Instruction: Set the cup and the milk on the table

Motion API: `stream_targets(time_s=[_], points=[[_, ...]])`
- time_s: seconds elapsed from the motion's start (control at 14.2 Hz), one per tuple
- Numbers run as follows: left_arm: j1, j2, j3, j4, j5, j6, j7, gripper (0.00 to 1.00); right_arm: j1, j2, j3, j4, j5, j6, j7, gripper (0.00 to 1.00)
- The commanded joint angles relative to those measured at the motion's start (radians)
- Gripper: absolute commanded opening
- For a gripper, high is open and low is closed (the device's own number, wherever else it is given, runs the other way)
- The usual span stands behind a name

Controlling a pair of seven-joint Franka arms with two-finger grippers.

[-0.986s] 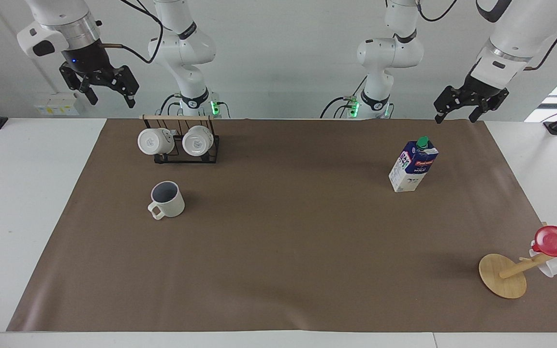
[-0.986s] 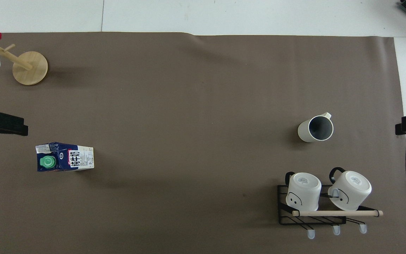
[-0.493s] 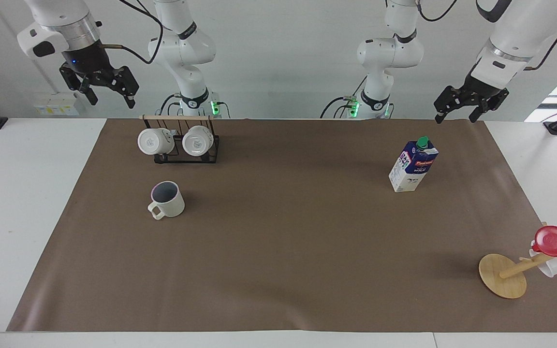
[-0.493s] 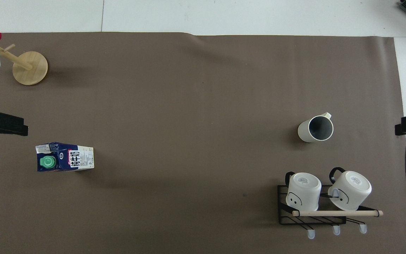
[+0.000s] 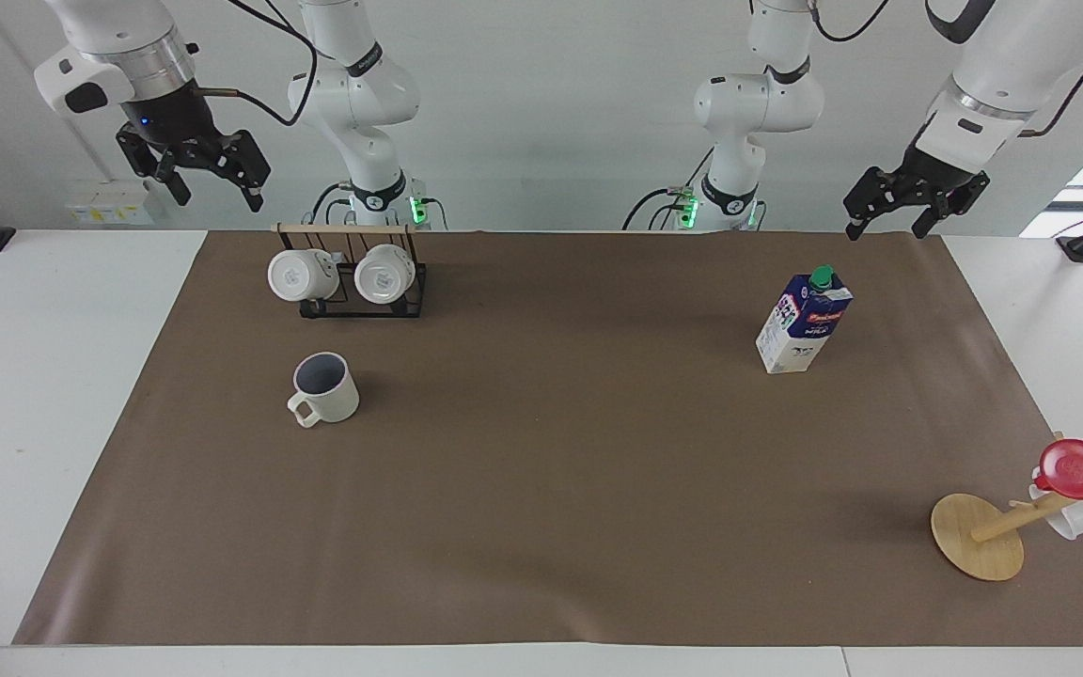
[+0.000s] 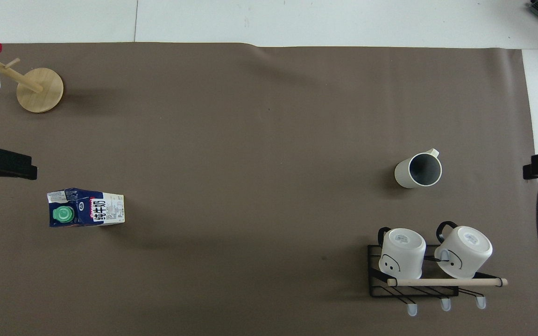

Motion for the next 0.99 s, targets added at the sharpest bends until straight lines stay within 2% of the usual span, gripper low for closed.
stream_targets(time_s=[0.0, 0.92], points=[[-0.001, -0.002, 0.003, 0.016, 0.008, -0.024, -0.010, 1.00, -0.005, -0.025, 0.002, -0.032, -0.009, 0.019, -0.005, 1.00], [-0.001, -0.002, 0.003, 0.016, 0.008, -0.024, -0.010, 1.00, -0.008, -0.033, 0.002, -0.044, -0.009, 0.019, -0.005, 1.00]])
